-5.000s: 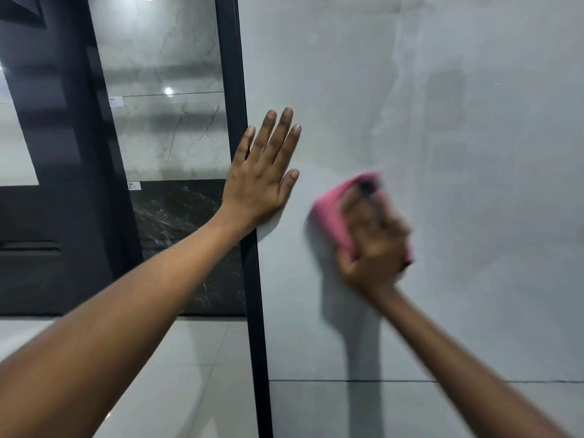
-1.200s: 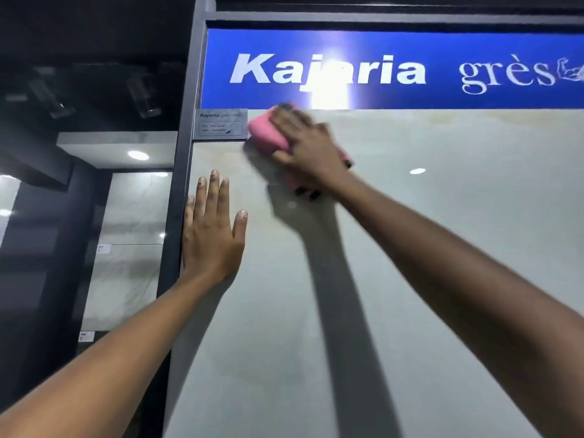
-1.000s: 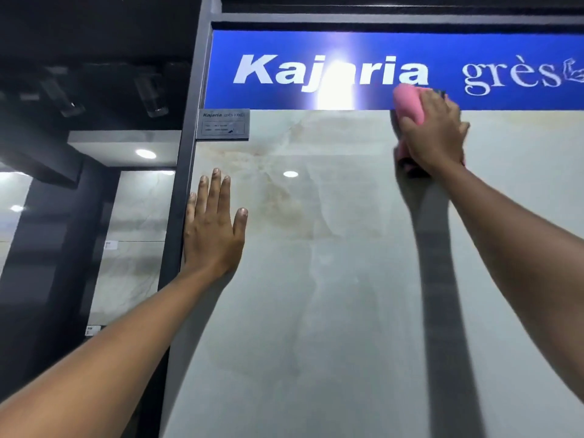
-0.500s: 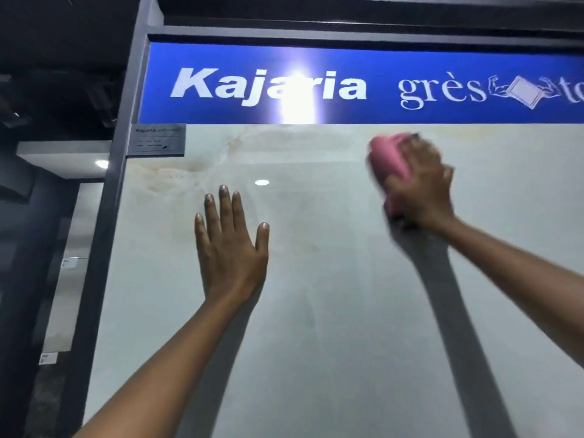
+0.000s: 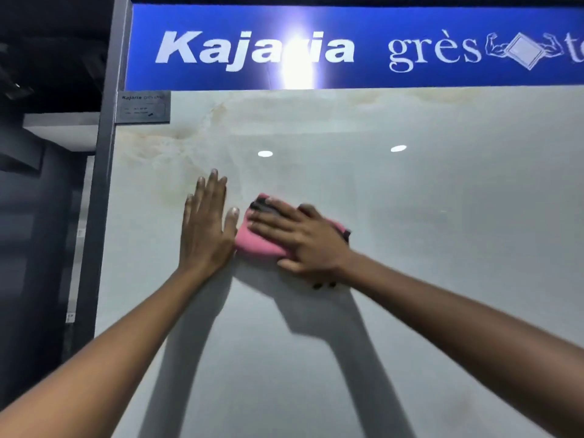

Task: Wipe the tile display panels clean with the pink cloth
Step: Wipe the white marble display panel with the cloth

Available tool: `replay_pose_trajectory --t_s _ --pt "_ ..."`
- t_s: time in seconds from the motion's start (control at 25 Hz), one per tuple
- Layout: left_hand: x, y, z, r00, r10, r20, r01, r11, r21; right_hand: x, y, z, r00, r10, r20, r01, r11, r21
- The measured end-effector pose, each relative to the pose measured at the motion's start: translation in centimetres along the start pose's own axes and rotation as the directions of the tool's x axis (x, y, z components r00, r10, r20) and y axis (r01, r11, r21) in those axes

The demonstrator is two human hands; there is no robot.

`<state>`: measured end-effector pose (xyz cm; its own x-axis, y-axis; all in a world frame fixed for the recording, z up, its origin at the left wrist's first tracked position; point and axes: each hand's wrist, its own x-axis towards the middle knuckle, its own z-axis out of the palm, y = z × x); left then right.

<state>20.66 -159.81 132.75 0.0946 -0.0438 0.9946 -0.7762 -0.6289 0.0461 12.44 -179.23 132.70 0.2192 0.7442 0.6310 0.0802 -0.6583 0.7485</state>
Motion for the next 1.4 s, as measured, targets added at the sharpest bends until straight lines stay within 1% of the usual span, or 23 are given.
replay_pose_trajectory --t_s 0.08,0.12,0.24,0.28,0.32,0.4,0.48,0.56,0.6,0.68,0.72,0.76,0.8,0.88,0.92,0.96,1.0,1.08,1.16,1.24,1.32,1.36,1.4 --pt "-2.6 0.6 0.6 0.998 0.065 0.010 -0.066 0.996 0.066 -0.5 5.3 -1.4 0.973 0.213 -0.084 -0.210 0.977 0.034" --pt "-3.8 0.7 1.1 0.997 0.076 0.019 -0.078 0.991 0.112 -1.0 8.6 -2.5 0.907 0.389 -0.161 -0.384 0.921 0.064" --pt "-5.1 0.1 1.9 0.997 0.082 0.011 -0.083 0.975 0.206 -3.9 16.8 -7.0 0.528 0.827 -0.194 -0.812 0.558 0.168" --pt "-5.0 -0.1 1.9 0.997 0.080 0.003 -0.079 0.974 0.213 -4.3 17.9 -7.8 0.430 0.878 -0.210 -0.868 0.466 0.171" --pt "-5.1 -0.2 1.9 0.997 0.080 -0.002 -0.077 0.972 0.221 -4.1 17.5 -8.0 0.392 0.892 -0.227 -0.886 0.432 0.170" --pt "-5.3 0.0 2.1 0.997 0.078 -0.001 -0.076 0.970 0.233 -3.6 13.7 -6.4 0.447 0.863 -0.236 -0.851 0.492 0.183" --pt "-5.3 -0.1 2.0 0.997 0.077 0.021 -0.080 0.966 0.245 -4.9 5.6 -2.9 0.687 0.703 -0.184 -0.682 0.712 0.170" --pt "-4.9 -0.2 1.3 0.994 0.086 0.075 -0.102 0.964 0.245 -8.0 -5.0 0.5 0.952 0.300 -0.063 -0.297 0.953 0.057" --pt "-4.8 -0.1 0.9 0.990 0.096 0.104 -0.117 0.970 0.211 -9.3 -8.5 1.1 0.995 0.097 0.025 -0.097 0.995 0.022" --pt "-6.1 0.4 0.2 0.989 0.082 0.121 -0.093 0.992 0.089 -10.2 -8.6 1.0 0.989 -0.086 0.116 0.082 0.996 0.034" --pt "-7.6 0.7 0.2 0.993 0.064 0.101 -0.069 0.996 0.050 -10.2 -6.2 0.5 0.997 -0.014 0.077 0.013 1.000 0.016" --pt "-9.7 0.8 0.4 0.996 0.053 0.076 -0.056 0.997 0.047 -10.3 -3.1 -0.2 0.989 0.151 0.003 -0.151 0.988 0.014" --pt "-11.8 0.8 0.9 0.997 0.052 0.062 -0.056 0.995 0.077 -10.5 0.6 -1.5 0.935 0.343 -0.092 -0.342 0.939 0.026" --pt "-15.1 0.4 1.9 0.996 0.060 0.073 -0.072 0.982 0.177 -11.7 7.6 -4.7 0.700 0.701 -0.138 -0.696 0.713 0.088" --pt "-15.6 0.1 2.3 0.995 0.063 0.073 -0.077 0.974 0.212 -12.1 9.7 -5.9 0.585 0.798 -0.146 -0.793 0.600 0.104" --pt "-15.6 -0.2 2.5 0.996 0.059 0.070 -0.073 0.972 0.221 -11.9 10.4 -6.4 0.520 0.835 -0.178 -0.835 0.541 0.098" --pt "-15.4 -0.3 2.4 0.996 0.053 0.071 -0.068 0.974 0.218 -11.3 9.6 -6.0 0.502 0.839 -0.211 -0.845 0.528 0.088" --pt "-15.5 -0.1 2.3 0.996 0.057 0.074 -0.071 0.976 0.204 -10.8 4.6 -3.5 0.535 0.807 -0.250 -0.818 0.569 0.086" --pt "-15.9 0.0 2.2 0.994 0.063 0.086 -0.078 0.979 0.190 -12.3 -4.4 0.4 0.717 0.673 -0.183 -0.670 0.738 0.087" --pt "-15.5 0.1 1.6 0.991 0.082 0.104 -0.097 0.983 0.156 -15.0 -15.2 2.9 0.937 0.348 -0.034 -0.347 0.937 0.030" --pt "-16.0 0.4 0.9 0.994 0.053 0.098 -0.058 0.997 0.049 -17.2 -20.8 3.3 0.986 0.046 0.158 -0.051 0.998 0.027" --pt "-17.0 0.6 0.7 0.996 0.010 0.093 -0.010 1.000 -0.001 -17.6 -20.4 3.2 0.982 -0.021 0.189 0.012 0.999 0.052" --pt "-18.6 0.7 0.6 0.995 -0.027 0.094 0.029 0.999 -0.021 -17.6 -18.2 2.7 0.986 0.013 0.167 -0.023 0.998 0.063"
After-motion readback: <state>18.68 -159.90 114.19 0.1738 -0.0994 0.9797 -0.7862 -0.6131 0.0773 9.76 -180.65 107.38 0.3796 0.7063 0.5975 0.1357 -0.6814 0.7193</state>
